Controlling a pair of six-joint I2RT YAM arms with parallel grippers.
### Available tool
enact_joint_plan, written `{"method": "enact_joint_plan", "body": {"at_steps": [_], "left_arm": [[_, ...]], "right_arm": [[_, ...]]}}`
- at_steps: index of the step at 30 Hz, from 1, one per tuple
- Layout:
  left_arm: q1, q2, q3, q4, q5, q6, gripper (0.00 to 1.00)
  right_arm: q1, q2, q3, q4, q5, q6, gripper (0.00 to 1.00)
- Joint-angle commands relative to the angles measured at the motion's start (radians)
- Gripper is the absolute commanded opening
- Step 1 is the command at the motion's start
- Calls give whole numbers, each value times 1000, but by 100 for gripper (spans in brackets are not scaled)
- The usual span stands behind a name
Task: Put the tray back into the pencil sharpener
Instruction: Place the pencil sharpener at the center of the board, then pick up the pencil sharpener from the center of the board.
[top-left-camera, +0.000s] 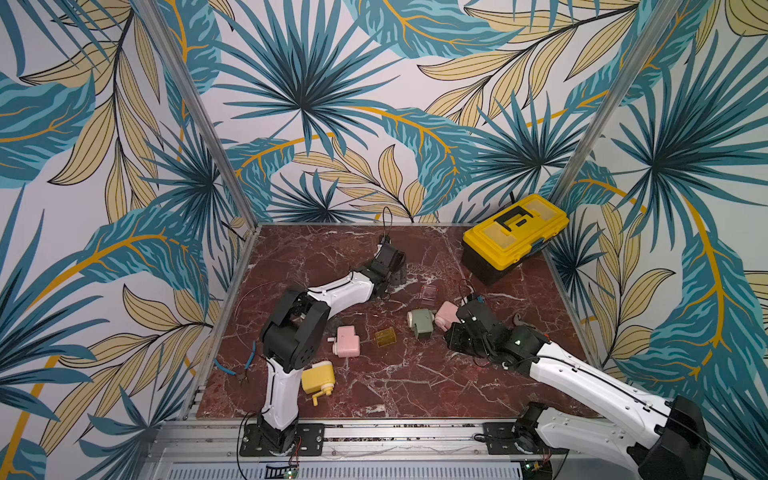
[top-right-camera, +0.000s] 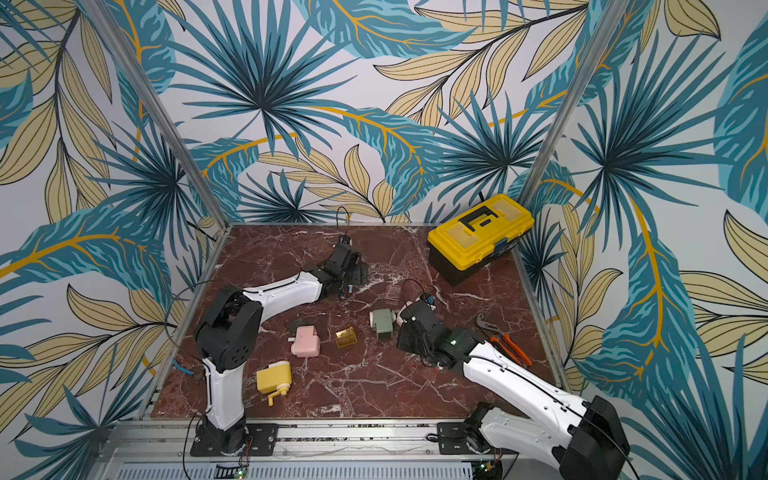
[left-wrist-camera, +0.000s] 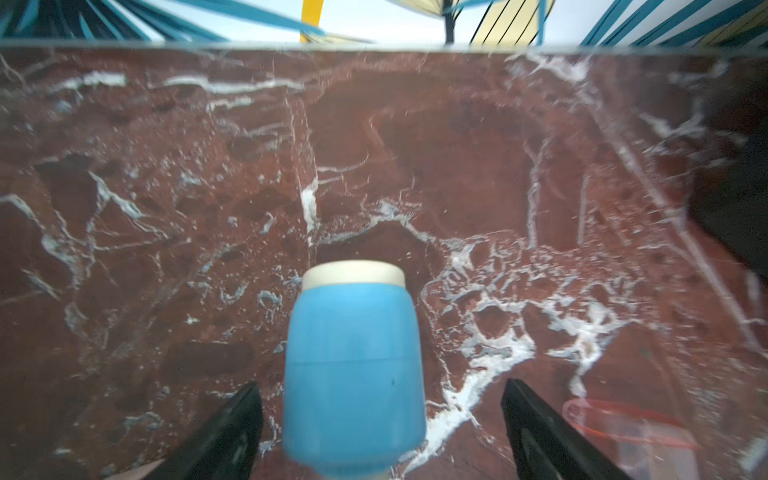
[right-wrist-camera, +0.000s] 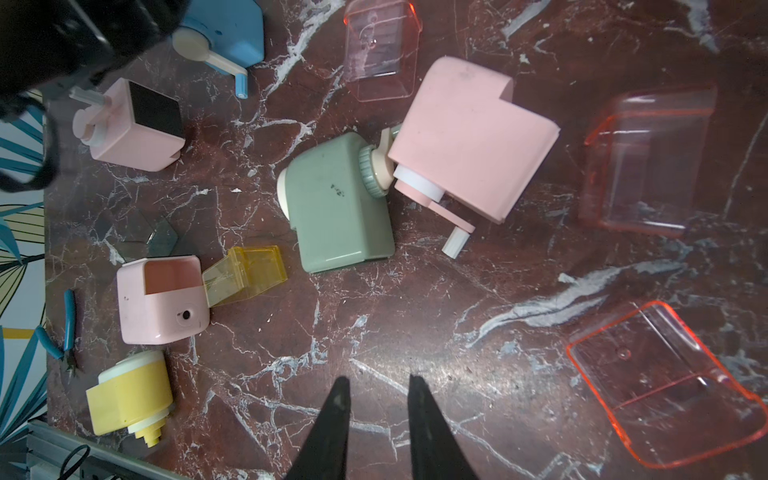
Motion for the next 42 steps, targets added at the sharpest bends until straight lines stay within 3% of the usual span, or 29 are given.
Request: {"method": "enact_joint_plan", "body": {"at_steps": [1,11,16,20,30,42], "left_arm": [[-5,-163,-47,5,38,50,92],[-5,-592,-378,3,72,50,92],[-4,-784,-567,-6,-90,-61,92],[-3,-892,-657,-24,-137,-133,92],[-3,-930,-684,-62,-146,-199,92],[-3,-927,-672,-112,-129,-227,92]], "right_arm": [[-2,-12,-10,-28,27,-15,28],[-2,134,85,-31,-16,-112,30],[-2,243,167,-54,-58,-167,33],[-2,326,240,-98,-59,-226,44],[-2,536,394,-197,-8,-335,67],[-2,685,456,-162,-35,-414,70]]}}
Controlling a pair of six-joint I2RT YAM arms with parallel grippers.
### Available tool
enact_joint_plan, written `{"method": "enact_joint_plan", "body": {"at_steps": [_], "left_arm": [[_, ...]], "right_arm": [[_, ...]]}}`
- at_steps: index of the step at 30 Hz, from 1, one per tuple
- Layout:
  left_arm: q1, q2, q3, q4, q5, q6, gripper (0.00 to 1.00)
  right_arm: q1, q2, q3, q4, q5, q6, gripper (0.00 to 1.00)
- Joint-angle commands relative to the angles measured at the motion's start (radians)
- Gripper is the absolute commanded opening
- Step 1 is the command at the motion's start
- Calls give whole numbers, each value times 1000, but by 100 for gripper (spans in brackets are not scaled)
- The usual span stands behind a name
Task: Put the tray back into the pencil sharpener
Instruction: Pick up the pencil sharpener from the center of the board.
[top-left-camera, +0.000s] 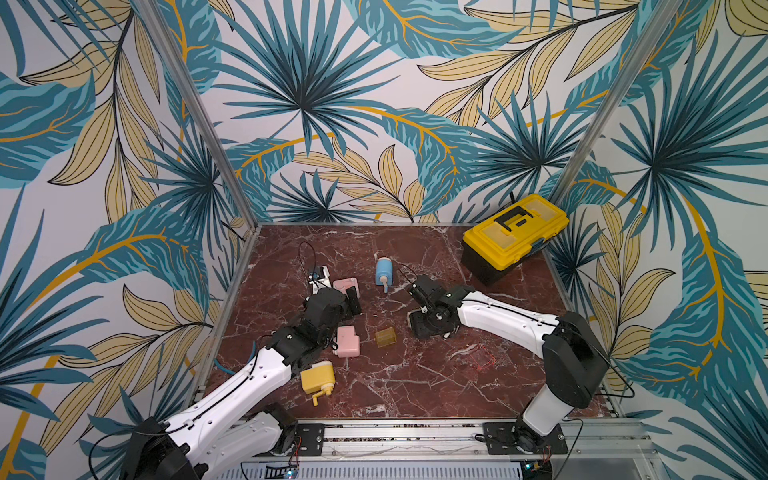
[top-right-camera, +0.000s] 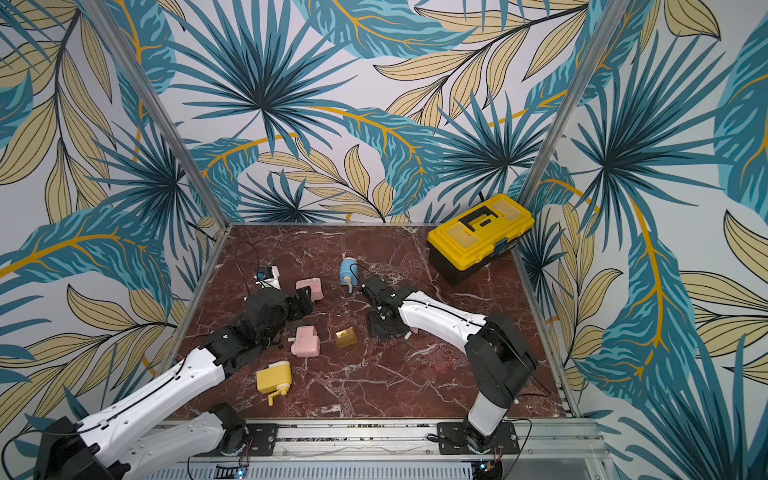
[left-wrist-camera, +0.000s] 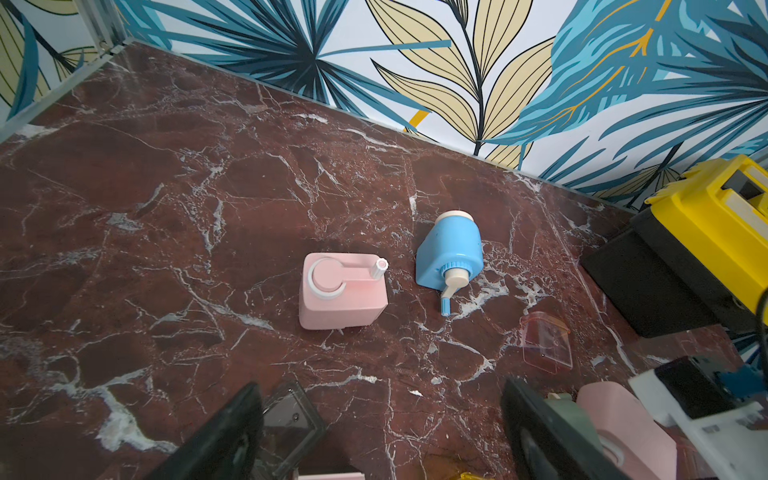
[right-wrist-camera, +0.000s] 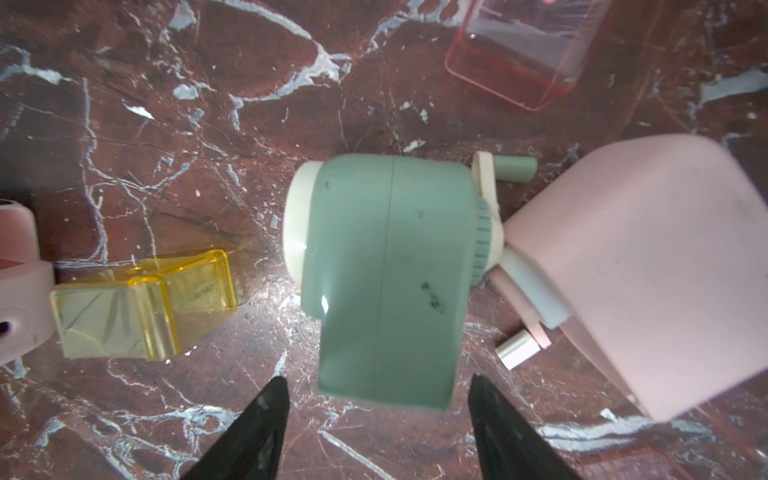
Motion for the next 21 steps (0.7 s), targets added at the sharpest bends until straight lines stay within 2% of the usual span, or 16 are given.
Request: {"method": "enact_joint_plan", "body": {"at_steps": [1,9,21], "left_arm": [[0,-7,9,-49,0,-14,92],[0,1,32,-79,-5,-5,92],[0,8,46,-92,9,-2,92]], "right_arm": [[-1,34,19,-12,9,-43,69],[-1,92,44,-11,10,-66,62],[-1,92,33,-10,-12,-68,49]]}}
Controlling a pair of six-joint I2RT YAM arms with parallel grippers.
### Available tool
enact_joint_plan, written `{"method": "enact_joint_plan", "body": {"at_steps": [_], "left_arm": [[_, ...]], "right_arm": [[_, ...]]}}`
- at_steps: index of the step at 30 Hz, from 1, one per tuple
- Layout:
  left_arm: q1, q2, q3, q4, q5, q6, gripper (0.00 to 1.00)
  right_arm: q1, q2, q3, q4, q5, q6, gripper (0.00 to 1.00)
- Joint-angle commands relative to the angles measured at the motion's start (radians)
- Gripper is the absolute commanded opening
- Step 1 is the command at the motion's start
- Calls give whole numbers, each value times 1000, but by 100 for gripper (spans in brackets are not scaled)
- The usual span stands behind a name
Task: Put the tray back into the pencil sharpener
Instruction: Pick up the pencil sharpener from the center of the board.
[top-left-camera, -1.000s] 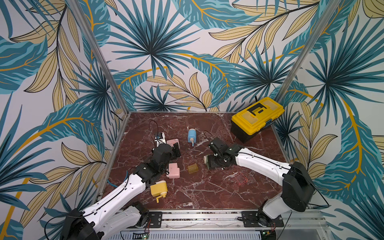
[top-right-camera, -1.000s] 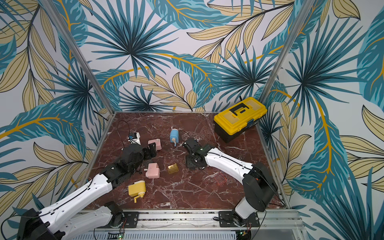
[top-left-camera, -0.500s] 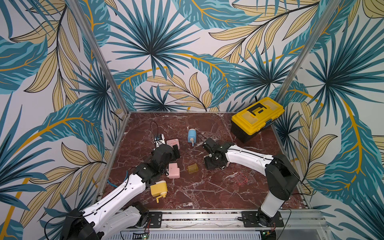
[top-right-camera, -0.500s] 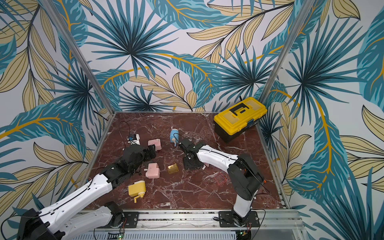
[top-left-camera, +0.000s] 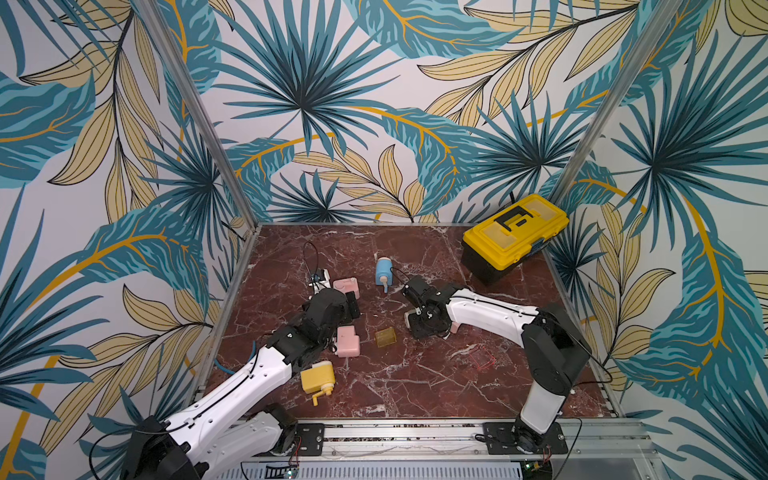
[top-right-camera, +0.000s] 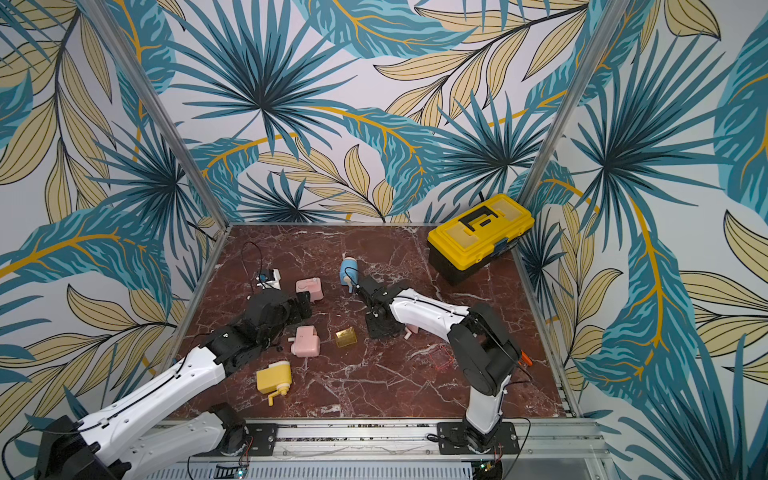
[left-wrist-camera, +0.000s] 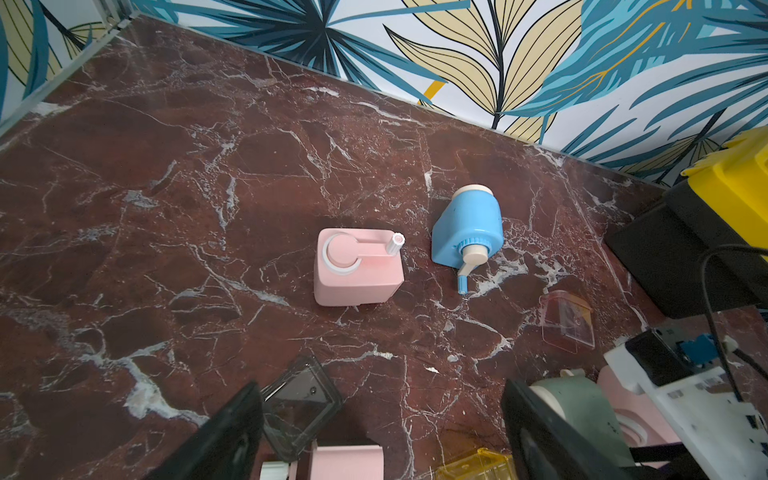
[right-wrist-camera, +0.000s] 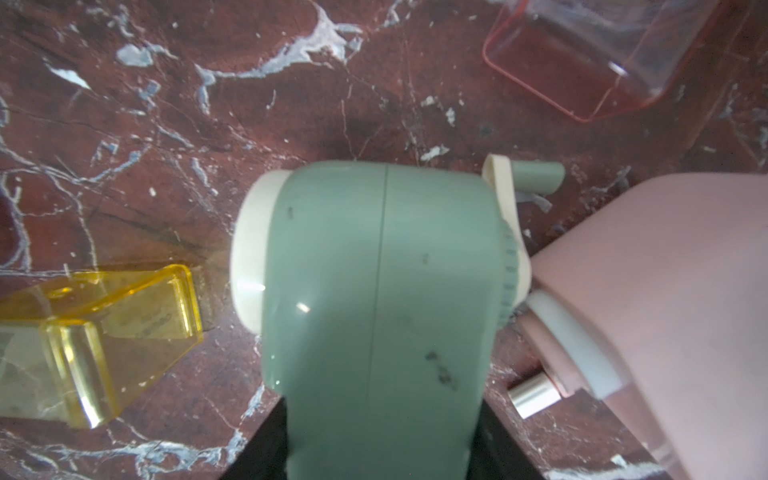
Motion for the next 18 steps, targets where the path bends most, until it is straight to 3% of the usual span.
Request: {"method": "enact_joint_plan", "body": {"at_steps": [1,10,14,18], "left_arm": [[0,-3,34,-15,1,7,92],[1,-34,45,-22,28,77,92],[0,-33,97,-16,126,261,92],[0,-34,152,-16,311,513,92]], "right_arm": [[-1,1,-2,-12,-17,-6,47],[-2,-87,-34,-4,-123,-30,37],[-3,-182,-69,-7,-221,-106,34],[-9,-300,-81,-25,-363,-198,34]]}}
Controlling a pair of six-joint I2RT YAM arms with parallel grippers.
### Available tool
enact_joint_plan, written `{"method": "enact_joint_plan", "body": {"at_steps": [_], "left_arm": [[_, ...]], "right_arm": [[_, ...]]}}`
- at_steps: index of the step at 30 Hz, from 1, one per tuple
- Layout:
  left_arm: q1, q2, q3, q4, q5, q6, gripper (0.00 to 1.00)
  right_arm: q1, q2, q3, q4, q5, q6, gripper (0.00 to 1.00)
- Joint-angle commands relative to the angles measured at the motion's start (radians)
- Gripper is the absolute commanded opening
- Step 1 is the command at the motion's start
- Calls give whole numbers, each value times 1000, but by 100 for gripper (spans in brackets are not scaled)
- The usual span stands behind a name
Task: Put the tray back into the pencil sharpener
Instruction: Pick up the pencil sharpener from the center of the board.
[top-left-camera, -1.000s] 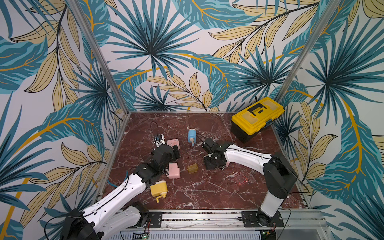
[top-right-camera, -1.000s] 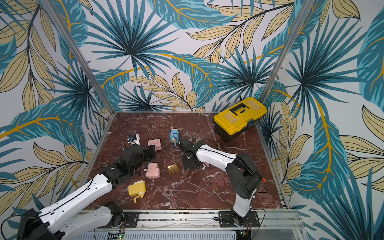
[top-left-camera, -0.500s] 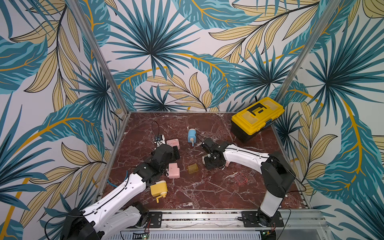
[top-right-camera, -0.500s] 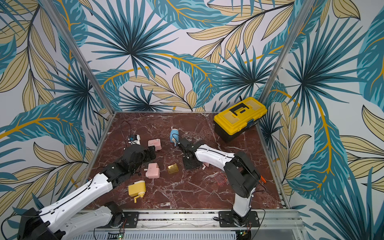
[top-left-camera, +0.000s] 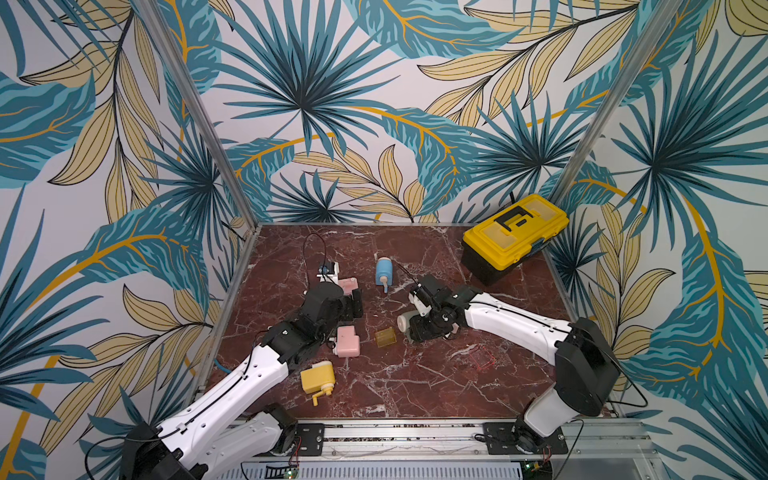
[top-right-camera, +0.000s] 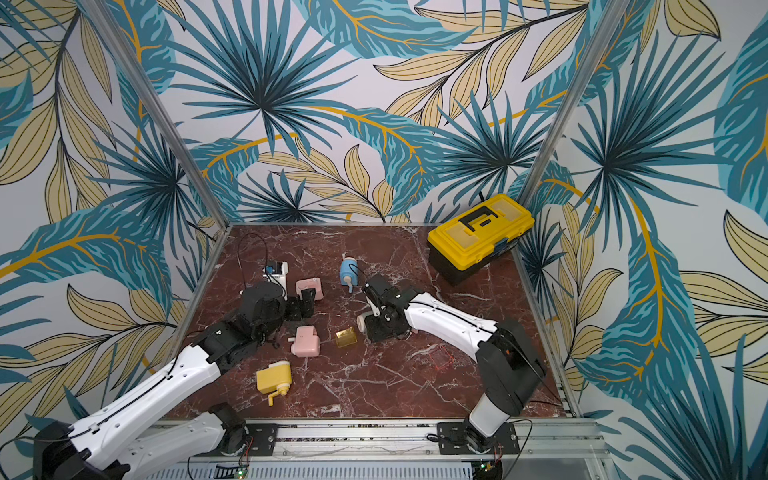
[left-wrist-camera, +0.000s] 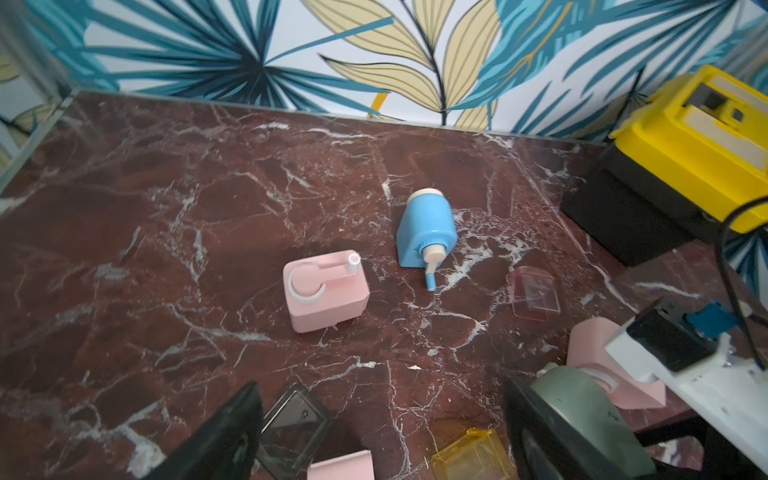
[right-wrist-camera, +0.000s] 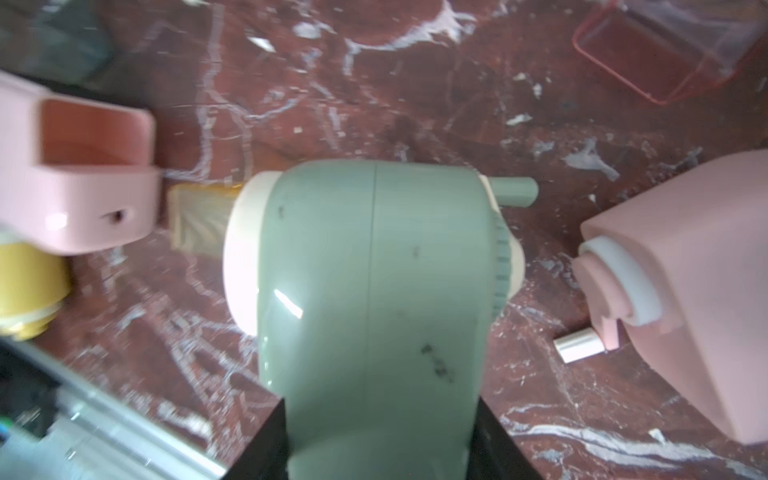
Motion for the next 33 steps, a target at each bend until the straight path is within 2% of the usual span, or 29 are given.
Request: {"method": "enact_joint_plan", "body": {"at_steps": [1,3,12,18,23,26,29,33], "left_arm": [[0,-23,54,-1,202,287,92],[0,-41,65,-1,333,405,92],[0,-178,34,-7,724,926,95],[-1,-144,95,-67,911,1079,100],[-4,-91,179,-114,1010,1216,100],[-10,-30,297,-281,1052,1348,100],[-68,-23,320,-327,991,1434,99],[-106,-29,314,-364,959,1475,100]], "right_arm": [[-7,-103,-16,-27,-160,-115,34],[-11,-167,-15,-44,-220,-166,34],[-25,-416,-17,-99,-403,-318,30],[-25,-453,14,-118,-554,-330,26],[-25,-429,60,-193,-633,-399,25],[-25,-410,98,-238,-674,-448,25],[-25,-383,138,-285,-709,-489,26],[-26,-350,176,-340,-724,-542,25]]}}
